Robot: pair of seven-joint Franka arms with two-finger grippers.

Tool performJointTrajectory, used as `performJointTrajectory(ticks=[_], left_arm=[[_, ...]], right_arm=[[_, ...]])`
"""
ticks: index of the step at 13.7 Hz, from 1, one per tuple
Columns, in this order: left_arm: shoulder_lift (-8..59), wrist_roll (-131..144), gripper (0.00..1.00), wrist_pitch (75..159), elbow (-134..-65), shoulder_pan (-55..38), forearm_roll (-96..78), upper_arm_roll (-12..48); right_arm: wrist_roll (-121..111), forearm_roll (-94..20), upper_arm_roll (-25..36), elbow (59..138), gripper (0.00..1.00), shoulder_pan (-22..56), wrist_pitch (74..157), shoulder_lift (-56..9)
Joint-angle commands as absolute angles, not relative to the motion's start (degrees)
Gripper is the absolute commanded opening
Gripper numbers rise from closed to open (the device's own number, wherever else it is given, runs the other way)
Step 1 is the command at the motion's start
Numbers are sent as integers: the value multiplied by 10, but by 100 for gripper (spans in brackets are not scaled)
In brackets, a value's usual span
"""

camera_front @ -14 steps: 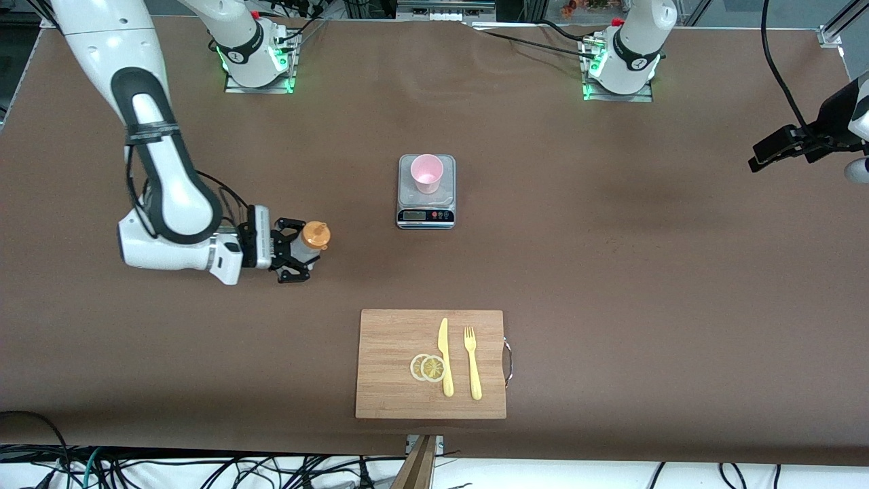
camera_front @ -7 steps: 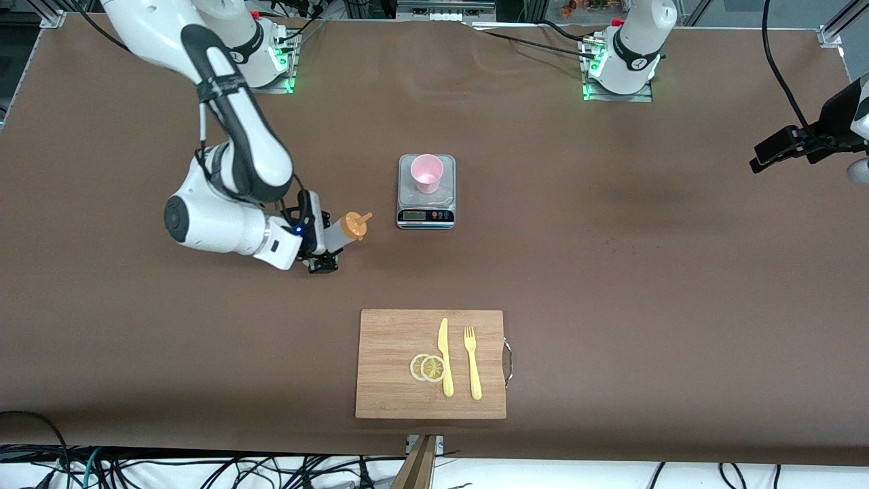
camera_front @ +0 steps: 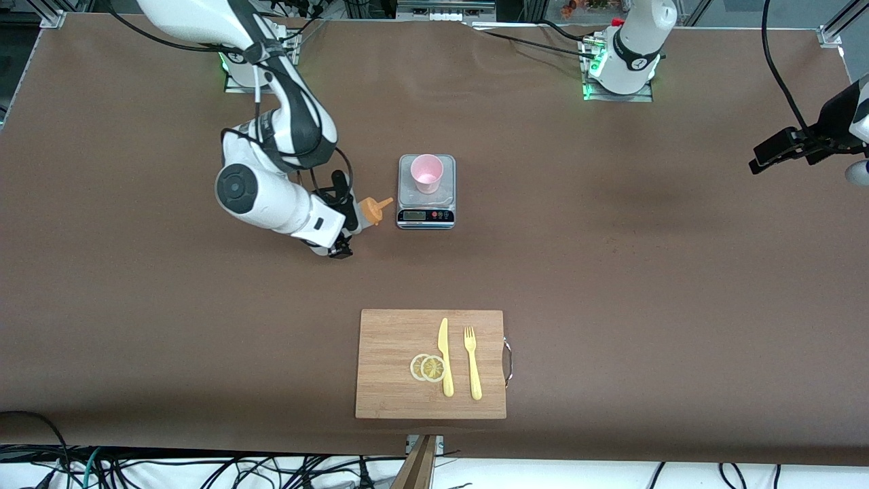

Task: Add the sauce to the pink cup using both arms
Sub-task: 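Move the bottle with the right gripper over the pink cup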

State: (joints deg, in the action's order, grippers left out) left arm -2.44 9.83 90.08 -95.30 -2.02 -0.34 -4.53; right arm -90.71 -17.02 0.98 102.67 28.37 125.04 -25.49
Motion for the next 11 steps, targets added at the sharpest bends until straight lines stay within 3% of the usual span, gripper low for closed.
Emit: performJointTrajectory(ticks=[1,11], left_arm=[[-15,90,100,896,-935,-17,-22,-48],[-16,93,100,894,-934,-17,-22,-47]], right_arm=[[-812,-88,13,1039,0,327,1256,-237],[-727,46,12,1040,0,390,1240,-238]])
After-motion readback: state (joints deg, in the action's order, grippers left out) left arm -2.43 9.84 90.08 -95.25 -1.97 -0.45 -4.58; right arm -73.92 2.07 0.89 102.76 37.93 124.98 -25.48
